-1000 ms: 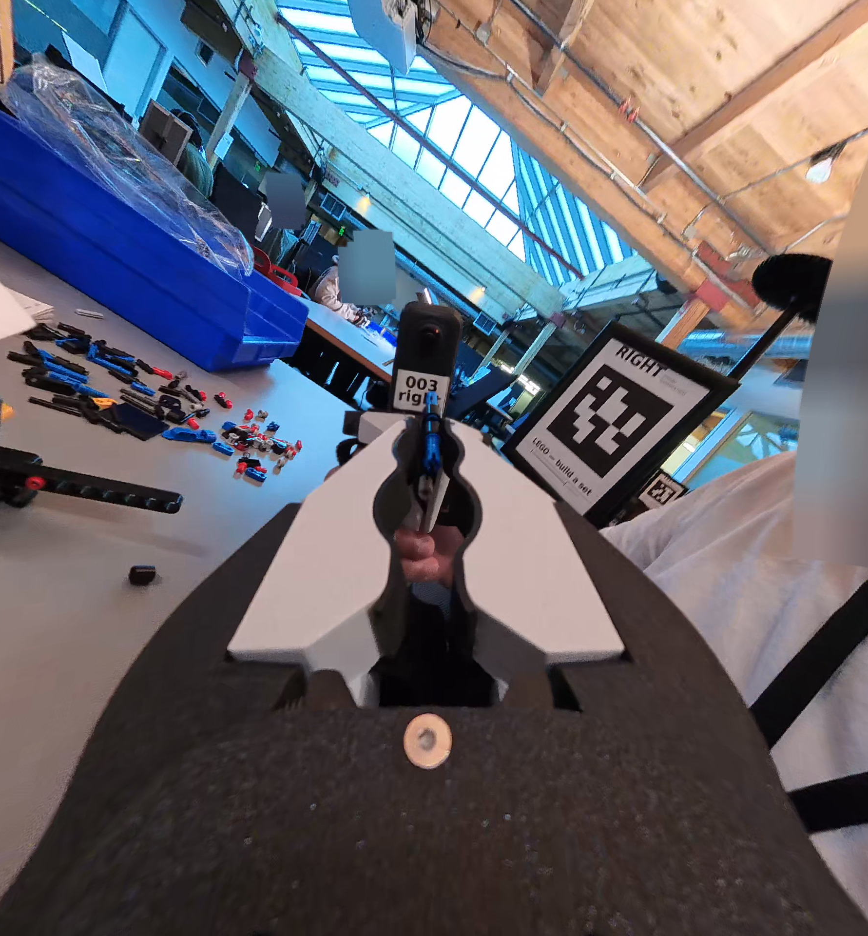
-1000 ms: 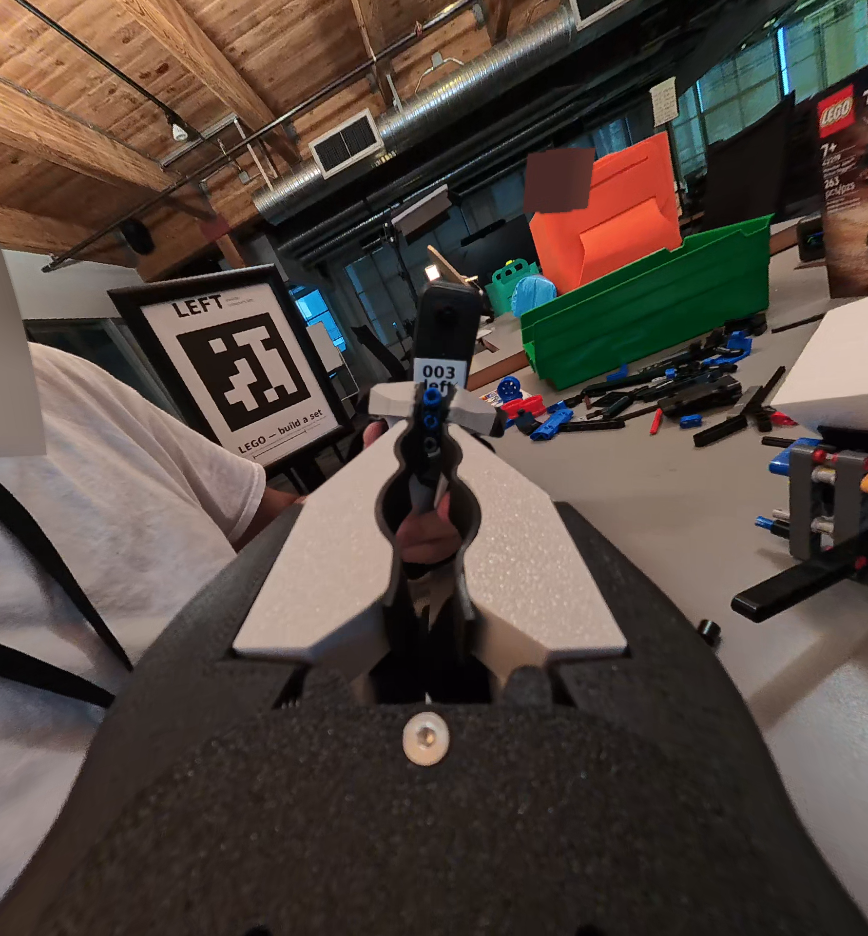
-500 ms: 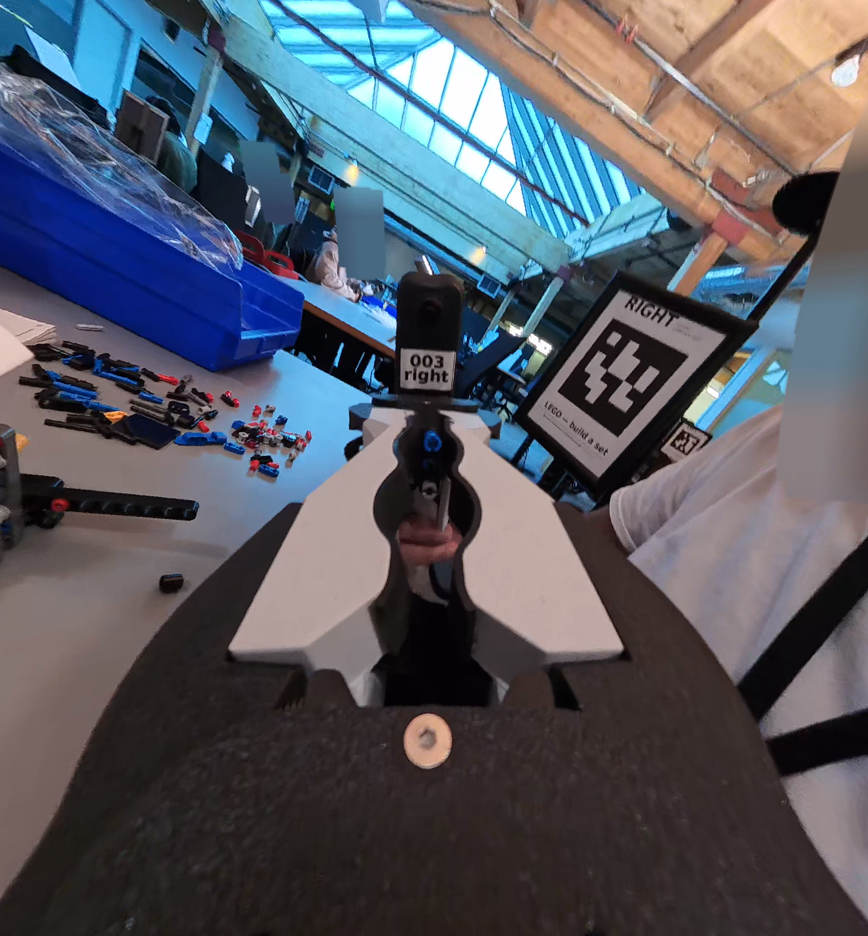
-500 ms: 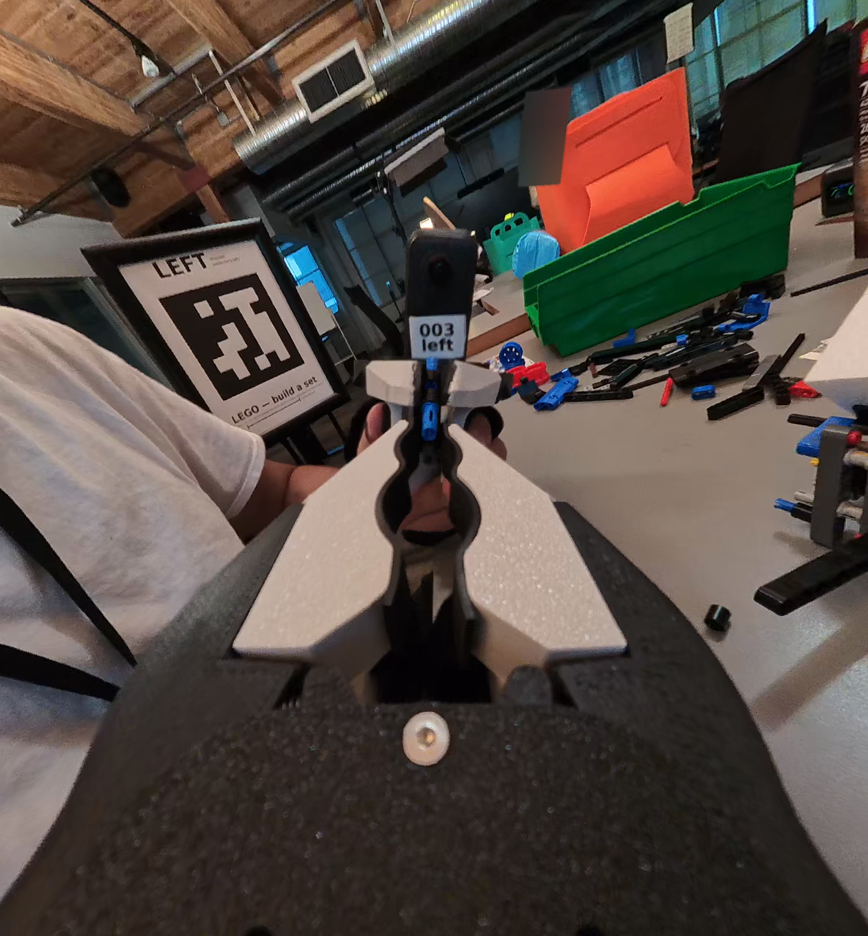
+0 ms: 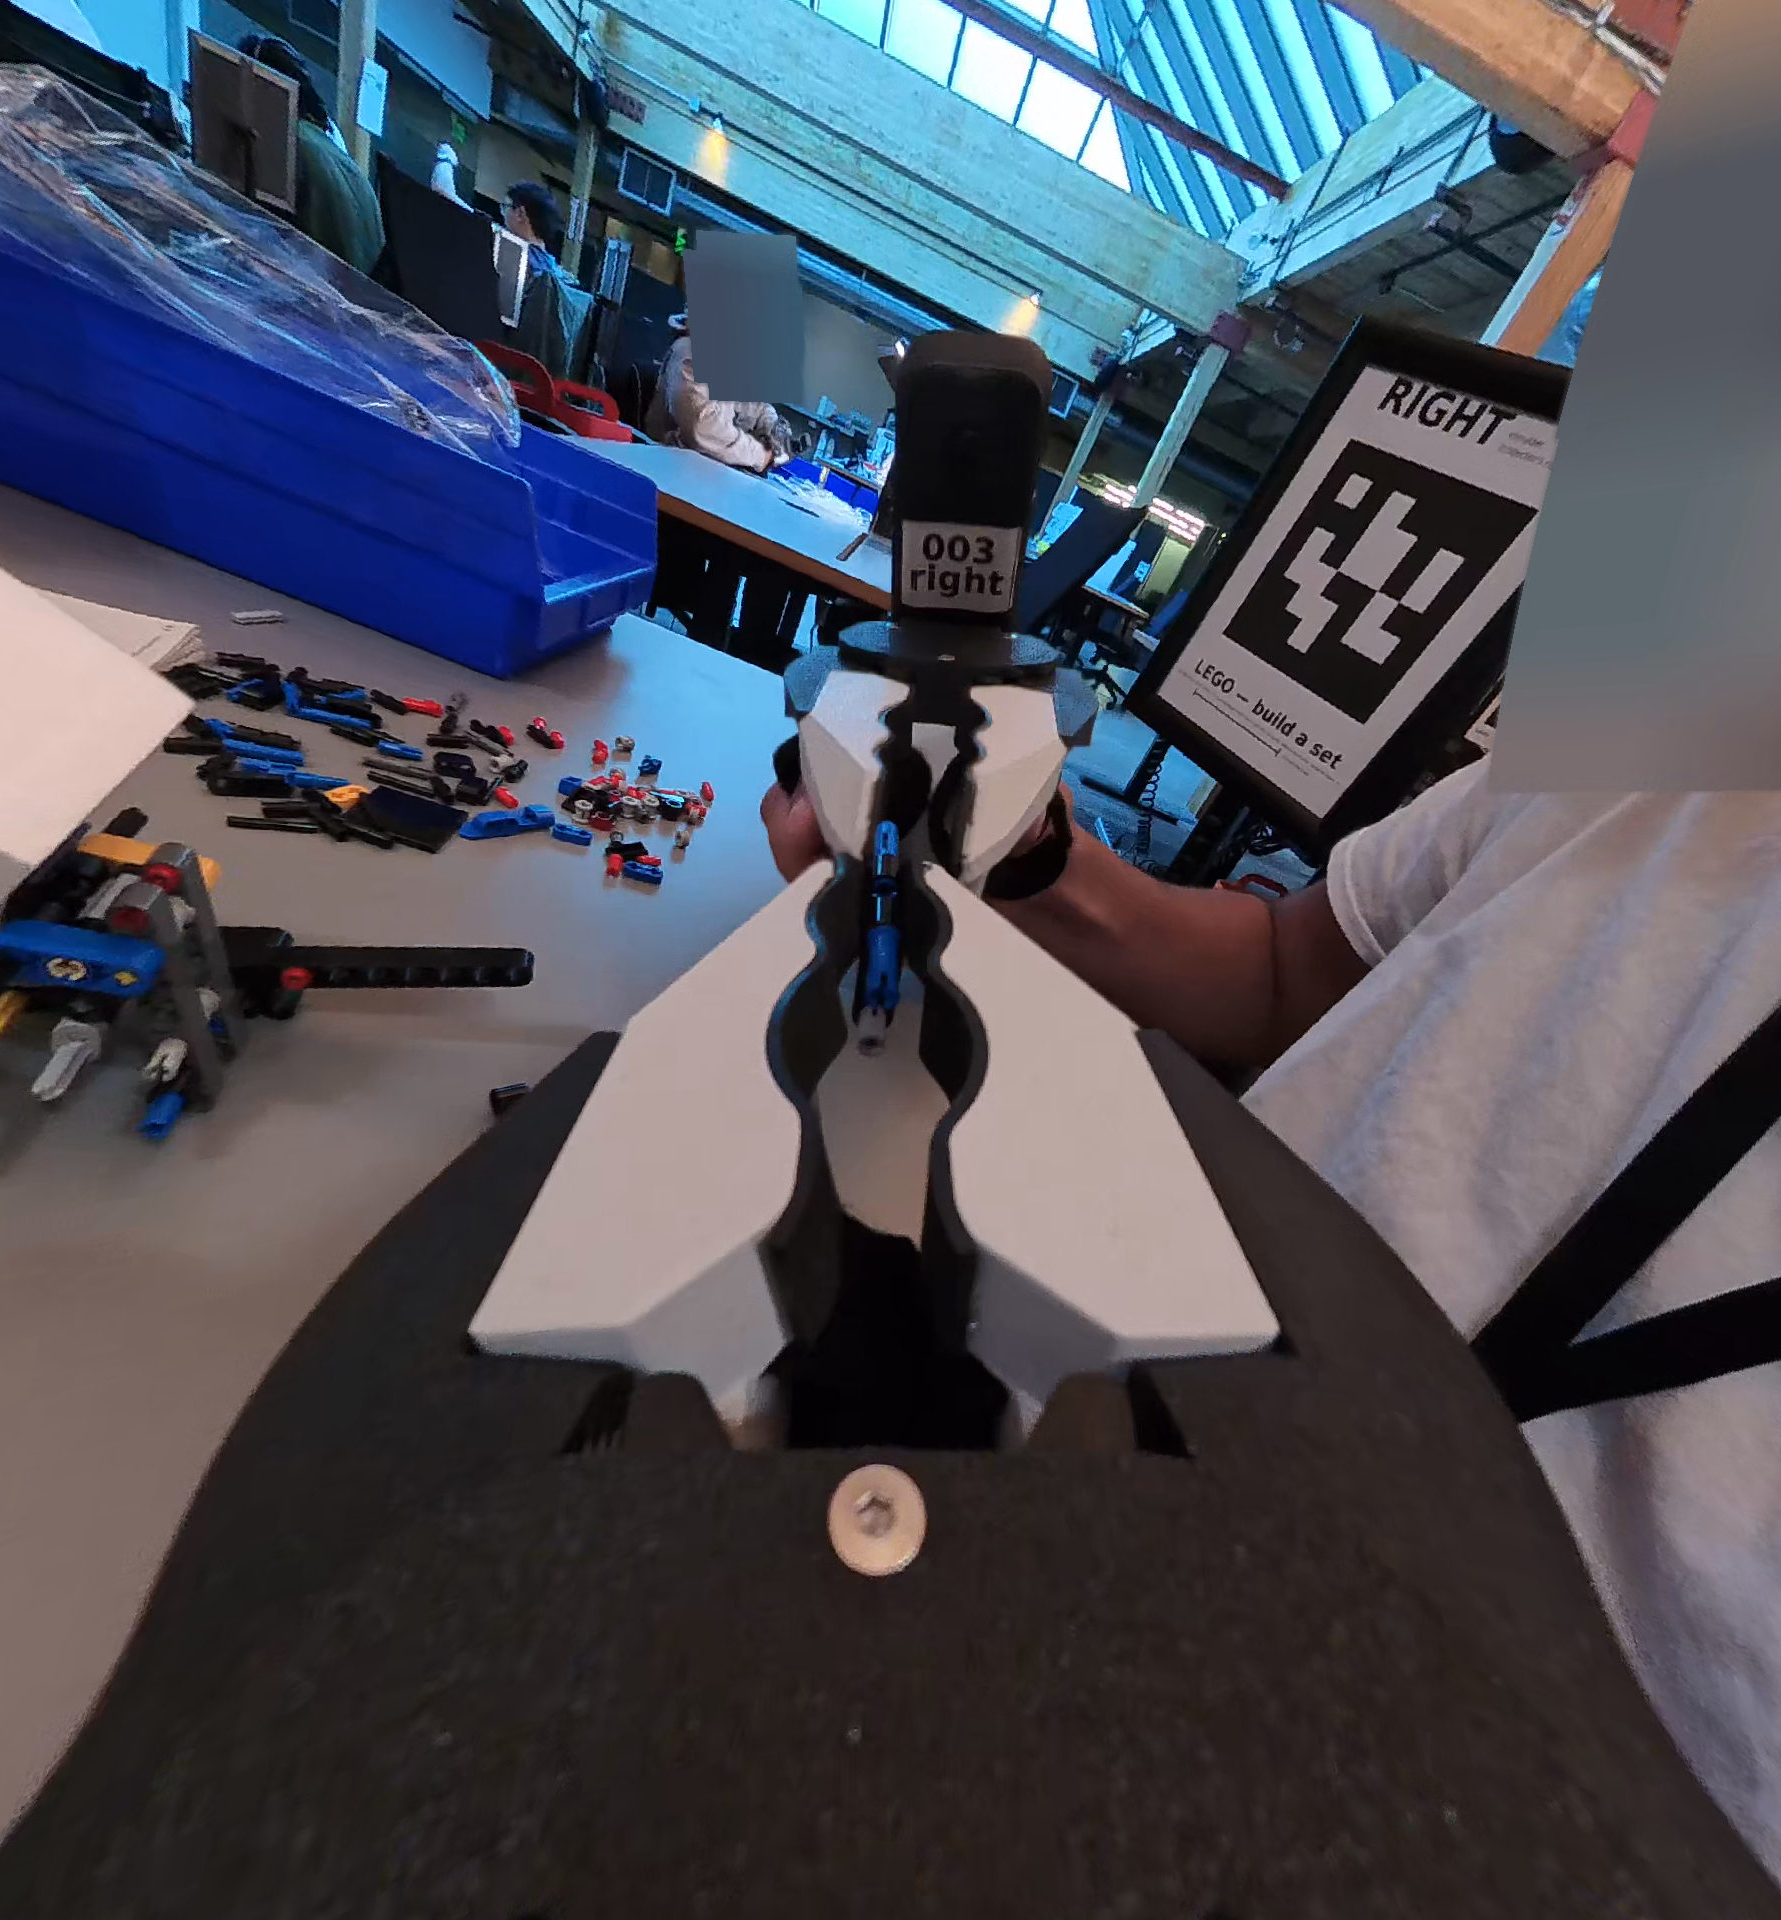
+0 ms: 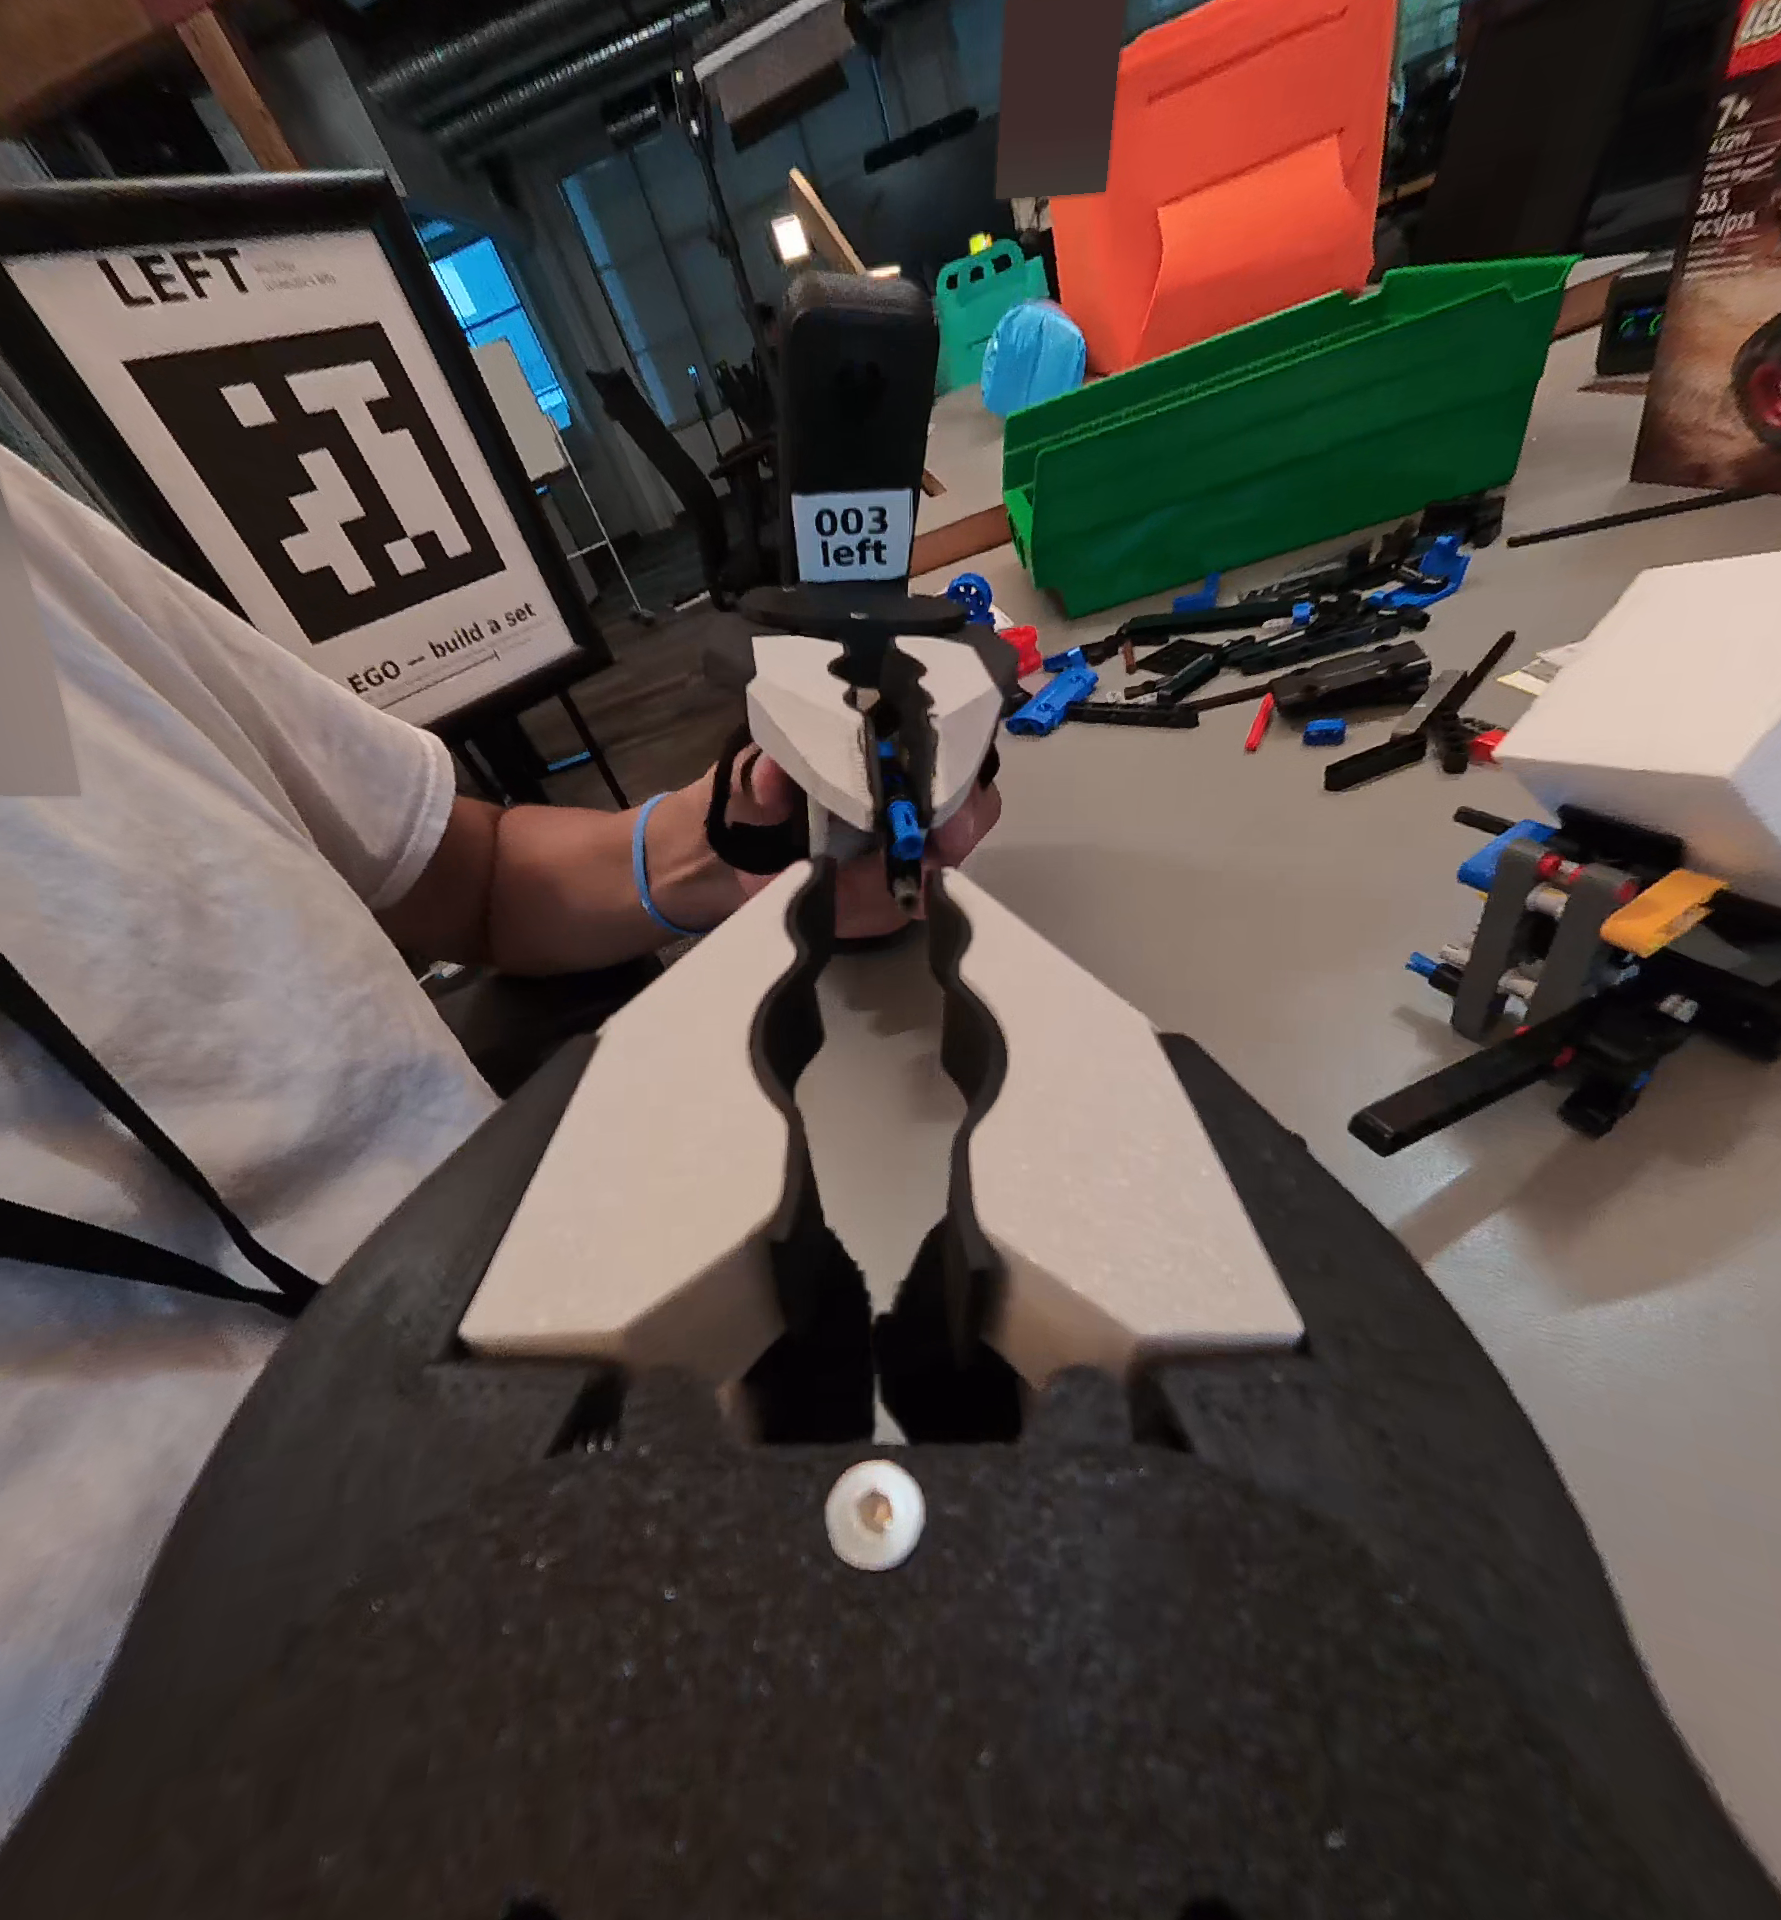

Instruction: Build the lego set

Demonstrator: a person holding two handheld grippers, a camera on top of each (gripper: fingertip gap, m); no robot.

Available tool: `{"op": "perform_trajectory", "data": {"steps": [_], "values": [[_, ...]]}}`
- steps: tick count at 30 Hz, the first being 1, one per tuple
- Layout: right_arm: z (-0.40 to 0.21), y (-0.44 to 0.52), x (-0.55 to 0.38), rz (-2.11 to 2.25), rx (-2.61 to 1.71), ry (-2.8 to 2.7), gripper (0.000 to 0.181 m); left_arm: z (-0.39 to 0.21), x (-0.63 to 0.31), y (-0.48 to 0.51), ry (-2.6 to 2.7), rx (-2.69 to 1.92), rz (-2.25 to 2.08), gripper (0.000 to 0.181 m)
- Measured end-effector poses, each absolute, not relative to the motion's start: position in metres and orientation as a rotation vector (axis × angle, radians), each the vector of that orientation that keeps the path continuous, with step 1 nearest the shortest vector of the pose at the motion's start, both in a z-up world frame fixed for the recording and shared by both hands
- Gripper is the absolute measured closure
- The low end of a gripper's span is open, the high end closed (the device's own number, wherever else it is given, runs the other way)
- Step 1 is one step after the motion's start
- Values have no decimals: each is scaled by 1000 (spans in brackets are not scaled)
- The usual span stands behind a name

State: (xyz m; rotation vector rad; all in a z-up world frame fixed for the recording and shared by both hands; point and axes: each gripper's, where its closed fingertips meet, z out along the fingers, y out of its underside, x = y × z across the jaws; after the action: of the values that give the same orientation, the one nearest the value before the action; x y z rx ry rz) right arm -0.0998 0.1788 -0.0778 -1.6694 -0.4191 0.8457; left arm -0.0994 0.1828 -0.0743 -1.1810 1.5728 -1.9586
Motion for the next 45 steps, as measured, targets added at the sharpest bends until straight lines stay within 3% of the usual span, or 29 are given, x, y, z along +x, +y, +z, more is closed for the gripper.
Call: {"op": "perform_trajectory", "data": {"steps": [6,20,23,27,40,45], "values": [[-78,180,-105,865,-1651,-430,177,-79,-101,171,1643,-1159,-1918,176],[-73,184,-105,927,-1599,-355,178,-77,-101,178,1622,-1178,-1914,176],[-86,187,-87,825,-1707,-363,168,-86,-99,212,1689,-1186,-1667,176],[-146,191,-49,361,-2051,-377,161,-110,-94,247,1913,-1134,-1366,176],[-169,200,-30,-60,-2241,-187,163,-119,-69,265,2052,-924,-1459,176],[-168,184,-23,19,-2242,-122,163,-110,-77,276,1972,-931,-1503,176]]}}
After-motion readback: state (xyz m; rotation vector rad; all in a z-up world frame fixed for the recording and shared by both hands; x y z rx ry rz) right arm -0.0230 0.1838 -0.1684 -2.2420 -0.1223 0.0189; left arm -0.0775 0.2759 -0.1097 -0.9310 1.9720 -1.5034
